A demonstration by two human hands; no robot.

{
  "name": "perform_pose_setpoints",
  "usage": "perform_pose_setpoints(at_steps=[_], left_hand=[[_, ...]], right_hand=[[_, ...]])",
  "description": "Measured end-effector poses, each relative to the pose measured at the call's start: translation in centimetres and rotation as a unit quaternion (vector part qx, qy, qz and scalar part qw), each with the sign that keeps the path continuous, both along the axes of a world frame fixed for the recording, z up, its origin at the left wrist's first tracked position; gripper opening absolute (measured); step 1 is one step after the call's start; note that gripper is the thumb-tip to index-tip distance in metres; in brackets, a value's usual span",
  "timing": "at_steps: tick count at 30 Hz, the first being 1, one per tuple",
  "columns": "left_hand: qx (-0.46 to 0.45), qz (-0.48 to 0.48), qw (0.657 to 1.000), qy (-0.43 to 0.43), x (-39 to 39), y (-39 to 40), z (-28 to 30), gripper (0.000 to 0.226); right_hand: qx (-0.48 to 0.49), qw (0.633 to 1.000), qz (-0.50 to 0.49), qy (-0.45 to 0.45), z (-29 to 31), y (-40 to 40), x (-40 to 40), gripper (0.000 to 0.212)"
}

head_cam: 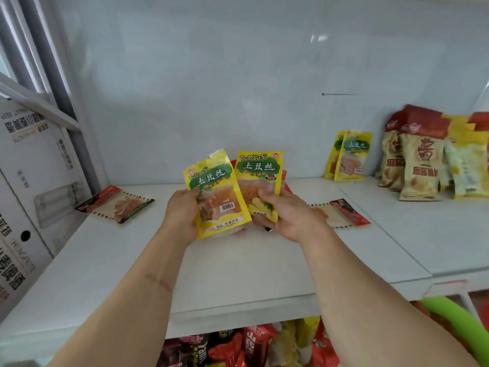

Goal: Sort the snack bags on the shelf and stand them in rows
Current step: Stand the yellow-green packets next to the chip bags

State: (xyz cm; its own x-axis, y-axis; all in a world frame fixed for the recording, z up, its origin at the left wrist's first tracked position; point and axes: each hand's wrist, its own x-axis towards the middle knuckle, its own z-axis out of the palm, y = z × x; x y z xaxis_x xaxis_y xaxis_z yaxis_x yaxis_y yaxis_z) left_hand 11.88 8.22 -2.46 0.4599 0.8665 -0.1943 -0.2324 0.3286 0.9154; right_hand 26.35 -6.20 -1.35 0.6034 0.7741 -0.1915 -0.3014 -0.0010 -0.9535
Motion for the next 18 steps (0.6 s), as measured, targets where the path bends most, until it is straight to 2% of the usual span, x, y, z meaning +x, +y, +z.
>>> perform_pose_setpoints(at_steps=[4, 6, 9, 15, 18], left_hand=[[-0.028, -0.066, 0.997, -0.019, 2.6, -3.8, 0.7, 0.015], [-0.030, -0.103, 0.994, -0.023, 3.7, -5.5, 1.0, 0.021], [-0.028, -0.131, 0.991, -0.032, 5.2, -7.8, 1.7, 0.031], [0.007, -0.108, 0.991, -0.079, 9.4, -11.9, 2.2, 0.029], [0.021, -0.096, 0.992, -0.078, 11.8, -14.1, 2.3, 0.026]], right_hand=[[0.004, 1.000, -0.004, -0.007, 0.5, -2.7, 2.4, 0.010], [0.006, 1.000, -0.003, -0.016, 0.6, -4.2, 3.8, 0.004], [0.021, 0.999, -0.010, -0.029, 0.7, -6.7, 6.4, 0.006], [0.052, 0.996, -0.052, -0.055, 0.8, -11.9, 12.0, 0.016], [0.060, 0.994, -0.077, -0.056, 0.8, -13.9, 14.8, 0.009]])
